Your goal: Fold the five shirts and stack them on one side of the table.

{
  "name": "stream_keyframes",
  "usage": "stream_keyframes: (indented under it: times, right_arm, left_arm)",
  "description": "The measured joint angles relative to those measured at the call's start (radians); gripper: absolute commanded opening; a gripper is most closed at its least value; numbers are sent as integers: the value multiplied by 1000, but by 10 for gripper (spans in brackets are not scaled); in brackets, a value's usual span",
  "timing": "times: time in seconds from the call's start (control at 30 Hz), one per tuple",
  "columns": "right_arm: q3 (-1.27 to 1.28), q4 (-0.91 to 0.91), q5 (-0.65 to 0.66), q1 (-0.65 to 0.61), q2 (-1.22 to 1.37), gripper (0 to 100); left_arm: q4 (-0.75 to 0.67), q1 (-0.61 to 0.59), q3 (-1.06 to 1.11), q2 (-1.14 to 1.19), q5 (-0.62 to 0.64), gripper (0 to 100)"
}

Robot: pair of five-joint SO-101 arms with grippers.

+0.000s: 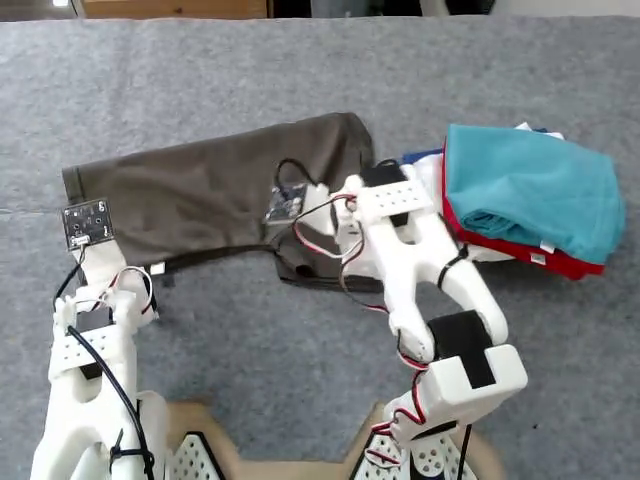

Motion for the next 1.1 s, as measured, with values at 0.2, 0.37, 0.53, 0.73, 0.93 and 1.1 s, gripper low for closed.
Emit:
stream_keyframes:
  times: [0.2,0.37,0.53,0.73,0.93,1.1]
  right_arm:
    - [58,-58,21,-49,48,226]
    - [52,-100,21,-52,98,211]
    - [37,-110,21,-52,101,38]
    - [35,-120,15,-51,107,13]
    - [21,-123,-6,-51,117,14]
    - [5,-106,-9,-51,126,23]
  left_arm:
    - [0,0,0,0,0,30]
    - [0,0,0,0,0,30]
    - [0,0,0,0,0,30]
    - [0,0,0,0,0,30]
    - [0,0,0,0,0,30]
    - [0,0,0,0,0,30]
